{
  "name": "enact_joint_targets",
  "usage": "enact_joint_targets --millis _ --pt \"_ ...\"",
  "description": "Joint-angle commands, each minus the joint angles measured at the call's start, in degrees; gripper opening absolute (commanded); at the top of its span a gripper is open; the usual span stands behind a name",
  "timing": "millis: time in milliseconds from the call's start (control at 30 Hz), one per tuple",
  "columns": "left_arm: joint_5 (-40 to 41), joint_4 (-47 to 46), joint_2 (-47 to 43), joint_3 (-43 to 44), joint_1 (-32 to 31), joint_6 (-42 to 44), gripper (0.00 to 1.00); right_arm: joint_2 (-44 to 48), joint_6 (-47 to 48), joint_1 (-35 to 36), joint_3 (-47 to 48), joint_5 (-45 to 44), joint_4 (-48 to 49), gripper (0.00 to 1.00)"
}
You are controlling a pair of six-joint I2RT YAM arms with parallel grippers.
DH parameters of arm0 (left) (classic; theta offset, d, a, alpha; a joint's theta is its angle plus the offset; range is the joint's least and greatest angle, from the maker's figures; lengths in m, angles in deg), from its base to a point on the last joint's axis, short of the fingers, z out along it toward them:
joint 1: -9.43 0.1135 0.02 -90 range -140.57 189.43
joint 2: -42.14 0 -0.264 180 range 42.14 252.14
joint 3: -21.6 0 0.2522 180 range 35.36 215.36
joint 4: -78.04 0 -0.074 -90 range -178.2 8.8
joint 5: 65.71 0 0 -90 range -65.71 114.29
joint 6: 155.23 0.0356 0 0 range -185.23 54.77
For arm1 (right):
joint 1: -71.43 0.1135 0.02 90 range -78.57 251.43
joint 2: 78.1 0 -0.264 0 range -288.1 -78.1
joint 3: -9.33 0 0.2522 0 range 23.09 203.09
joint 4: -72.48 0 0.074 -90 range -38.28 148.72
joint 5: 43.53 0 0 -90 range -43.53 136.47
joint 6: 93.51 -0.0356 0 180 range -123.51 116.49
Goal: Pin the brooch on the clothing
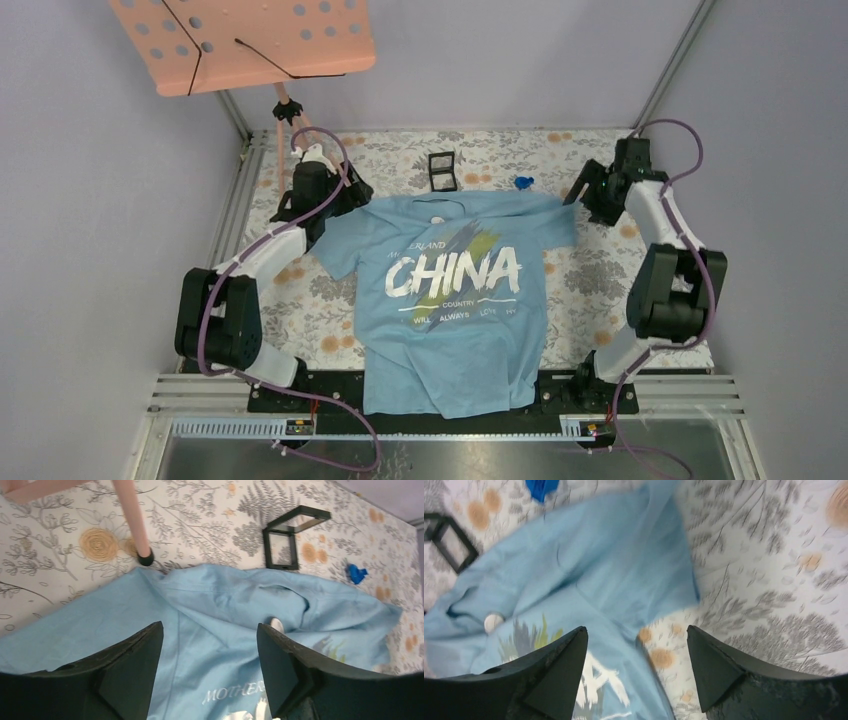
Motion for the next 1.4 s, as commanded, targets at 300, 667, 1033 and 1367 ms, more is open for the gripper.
enact_joint_targets --millis 300,667,1033,1367 --pt "-4.98 3.62 3.89 2.57 -8.53 -1.9 0.76 23.12 -5.33 6.2 -32.78 7.12 -0.26 0.74" --pt "-6.97 2.15 10.16 4.77 -9.08 -2.93 0.78 30.48 -9.95 15.69 -43.27 -0.31 -0.41 0.67" --pt "-8.06 3.71 20.31 13.69 -6.84 -3.79 0.78 34.77 -10.99 16.56 -45.76 1.1 -3.84 0.1" --pt "-11.21 1.89 22.78 12.81 -4.11 -4.58 0.78 45.84 -17.22 17.81 -47.24 4.33 -14.79 0.0"
